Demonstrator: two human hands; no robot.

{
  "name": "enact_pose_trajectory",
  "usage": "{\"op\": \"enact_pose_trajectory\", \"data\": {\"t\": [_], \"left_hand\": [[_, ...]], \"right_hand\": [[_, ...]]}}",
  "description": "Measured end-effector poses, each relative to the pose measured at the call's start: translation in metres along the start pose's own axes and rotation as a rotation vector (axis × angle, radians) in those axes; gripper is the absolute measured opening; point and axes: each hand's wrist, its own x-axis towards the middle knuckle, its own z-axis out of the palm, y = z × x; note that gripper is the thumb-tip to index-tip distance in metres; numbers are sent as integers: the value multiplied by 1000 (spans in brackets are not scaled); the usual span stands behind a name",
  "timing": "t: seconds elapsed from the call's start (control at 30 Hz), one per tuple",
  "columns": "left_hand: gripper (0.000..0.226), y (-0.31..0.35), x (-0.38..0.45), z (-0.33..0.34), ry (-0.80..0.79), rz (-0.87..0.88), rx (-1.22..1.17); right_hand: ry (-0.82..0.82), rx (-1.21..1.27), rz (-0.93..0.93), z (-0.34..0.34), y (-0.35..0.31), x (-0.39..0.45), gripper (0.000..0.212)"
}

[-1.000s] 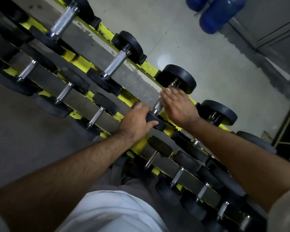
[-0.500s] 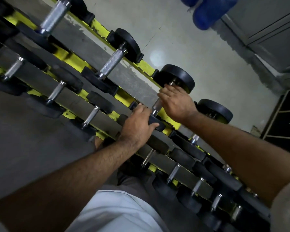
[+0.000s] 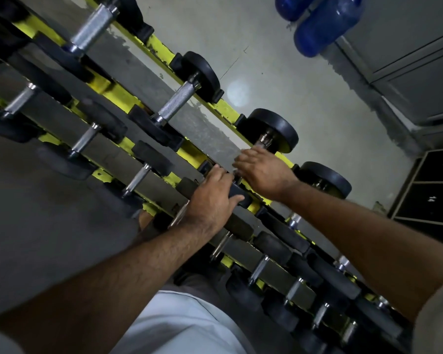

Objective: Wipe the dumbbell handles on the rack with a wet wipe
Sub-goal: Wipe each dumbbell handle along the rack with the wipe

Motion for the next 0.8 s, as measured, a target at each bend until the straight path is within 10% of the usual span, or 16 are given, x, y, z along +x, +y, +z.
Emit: {"op": "enact_pose_trajectory", "data": {"t": [0.1,0.27,0.4,0.53,0.7,0.8], "left_hand": [[59,-2,0,2,20,9,1],[64,-5,-3,0,20,26,-37],[64,-8,-4,0,41,30,-47],[61,-11,-4,3,45,56,-55],[62,-15,-5,8,59,76,-18],[62,-16,-5,9,68,88,-23]], "right_hand": [[54,-14,194,-11,11,5,36],[-29,1,-75,-1,-6,-9,43],[43,-13,178,-9,3,-4,48],[-24,43,-75,2,-17,-7,45],[78,1,171,-12,2,0,40],[-17,73,-41,2,-20,-4,41]]}}
